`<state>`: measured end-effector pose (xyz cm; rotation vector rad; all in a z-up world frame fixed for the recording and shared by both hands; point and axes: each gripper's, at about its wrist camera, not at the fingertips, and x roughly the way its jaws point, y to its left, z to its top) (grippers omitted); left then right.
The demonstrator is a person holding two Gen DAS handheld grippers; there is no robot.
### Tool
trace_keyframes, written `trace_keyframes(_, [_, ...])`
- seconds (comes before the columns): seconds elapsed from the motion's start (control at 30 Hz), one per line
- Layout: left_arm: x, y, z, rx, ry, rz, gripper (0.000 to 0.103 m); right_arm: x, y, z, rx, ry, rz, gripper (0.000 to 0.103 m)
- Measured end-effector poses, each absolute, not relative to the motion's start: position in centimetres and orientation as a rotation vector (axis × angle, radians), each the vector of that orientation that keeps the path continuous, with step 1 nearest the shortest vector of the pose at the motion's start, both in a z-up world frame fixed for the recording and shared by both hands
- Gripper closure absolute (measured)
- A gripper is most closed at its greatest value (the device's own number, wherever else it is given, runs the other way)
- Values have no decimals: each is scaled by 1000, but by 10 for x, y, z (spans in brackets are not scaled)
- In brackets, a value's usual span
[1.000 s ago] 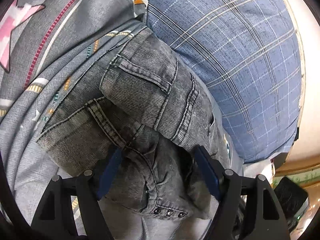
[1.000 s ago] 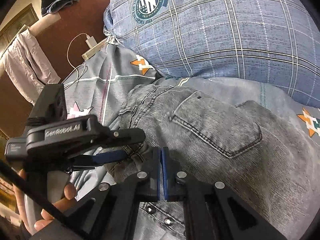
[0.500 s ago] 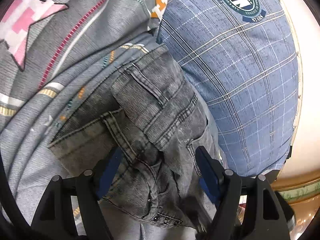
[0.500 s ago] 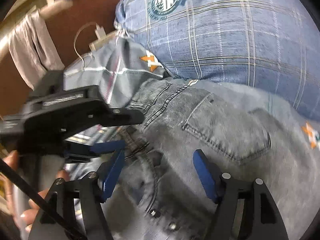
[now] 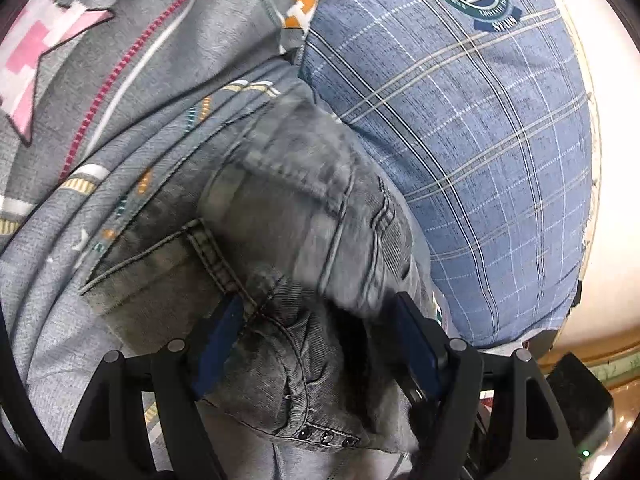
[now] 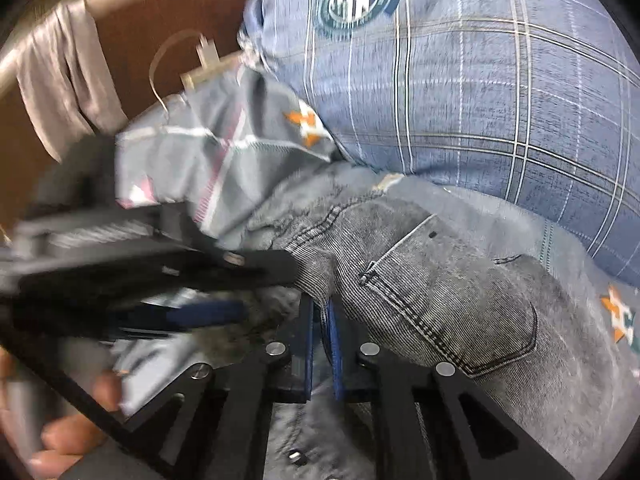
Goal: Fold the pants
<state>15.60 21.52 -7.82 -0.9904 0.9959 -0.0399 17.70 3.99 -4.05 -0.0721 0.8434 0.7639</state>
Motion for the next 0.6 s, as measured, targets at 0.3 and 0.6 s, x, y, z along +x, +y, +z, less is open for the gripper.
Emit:
trace_keyframes(0.3, [148, 219, -78, -987, 965, 20, 79, 150, 38, -37, -72, 881, 811, 96])
trace_keyframes(0.6, [125, 228, -53, -866, 903, 160, 83, 134, 60, -45, -103, 917, 836, 98])
